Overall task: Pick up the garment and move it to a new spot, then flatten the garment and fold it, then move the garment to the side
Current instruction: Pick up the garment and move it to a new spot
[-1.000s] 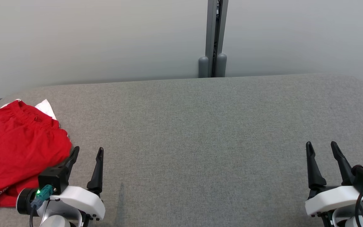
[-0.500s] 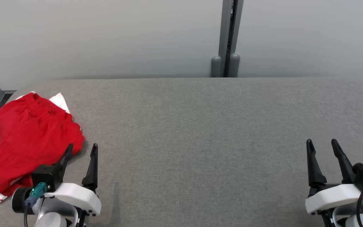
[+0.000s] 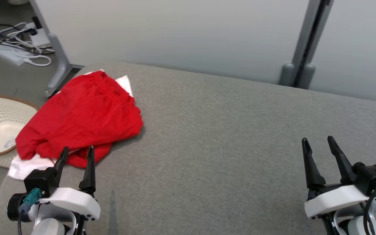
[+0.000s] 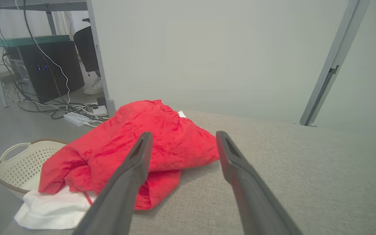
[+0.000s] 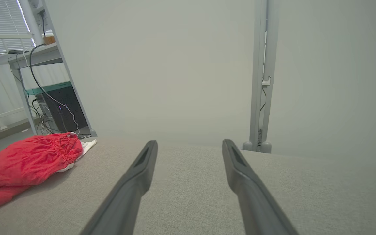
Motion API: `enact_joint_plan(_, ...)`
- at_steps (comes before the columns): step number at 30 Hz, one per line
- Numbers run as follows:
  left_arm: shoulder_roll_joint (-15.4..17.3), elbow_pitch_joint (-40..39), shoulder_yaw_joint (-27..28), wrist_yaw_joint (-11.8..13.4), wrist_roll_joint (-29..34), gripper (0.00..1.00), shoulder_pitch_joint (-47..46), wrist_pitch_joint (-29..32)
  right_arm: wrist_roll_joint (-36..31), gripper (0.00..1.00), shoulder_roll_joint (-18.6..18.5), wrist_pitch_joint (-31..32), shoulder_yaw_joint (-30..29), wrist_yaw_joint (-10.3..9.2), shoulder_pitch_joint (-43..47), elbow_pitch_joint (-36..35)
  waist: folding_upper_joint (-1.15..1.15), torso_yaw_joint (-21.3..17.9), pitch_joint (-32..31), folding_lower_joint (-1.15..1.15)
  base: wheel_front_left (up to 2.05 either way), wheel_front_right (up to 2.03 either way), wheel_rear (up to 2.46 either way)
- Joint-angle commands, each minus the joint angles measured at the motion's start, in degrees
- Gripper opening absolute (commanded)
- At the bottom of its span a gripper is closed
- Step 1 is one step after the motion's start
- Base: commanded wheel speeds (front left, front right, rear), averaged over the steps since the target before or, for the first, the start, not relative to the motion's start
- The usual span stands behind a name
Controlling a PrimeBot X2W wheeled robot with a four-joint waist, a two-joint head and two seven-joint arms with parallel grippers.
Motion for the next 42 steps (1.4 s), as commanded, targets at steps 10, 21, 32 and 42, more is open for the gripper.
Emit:
enact_joint_plan(10, 0.4, -0.6, 0.5, 0.5, -1.0, 1.0, 0.0, -0.8, 0.0, 1.0, -0.4, 1.0, 1.1, 0.13, -0.6, -1.2, 0.0, 10.4, 0.7, 0.0, 0.0, 0.0, 0.0)
enact_joint_plan(21, 0.1, -0.3, 0.4, 1.0, -1.4, 1.0, 0.2, -1.5, -0.8, 1.0, -0.4, 2.0, 0.7, 0.13, -0.4, -1.7, 0.0, 12.8, 1.0, 0.0, 0.0, 0.0, 0.0)
enact_joint_plan(32, 0.4, -0.2, 0.3, 1.3, -1.4, 1.0, -0.8, -1.9, -1.2, 1.0, -0.4, 2.7, 0.3, 0.13, 0.0, -2.6, 0.0, 13.1, 1.4, 0.0, 0.0, 0.0, 0.0)
enact_joint_plan(42, 0.6, -4.1, 2.6, 2.9, -0.9, 1.0, -3.6, -2.3, -2.4, 1.0, -0.4, 4.3, 0.3, 0.13, -1.9, -4.1, 0.0, 10.8, 4.7, 0.0, 0.0, 0.0, 0.0)
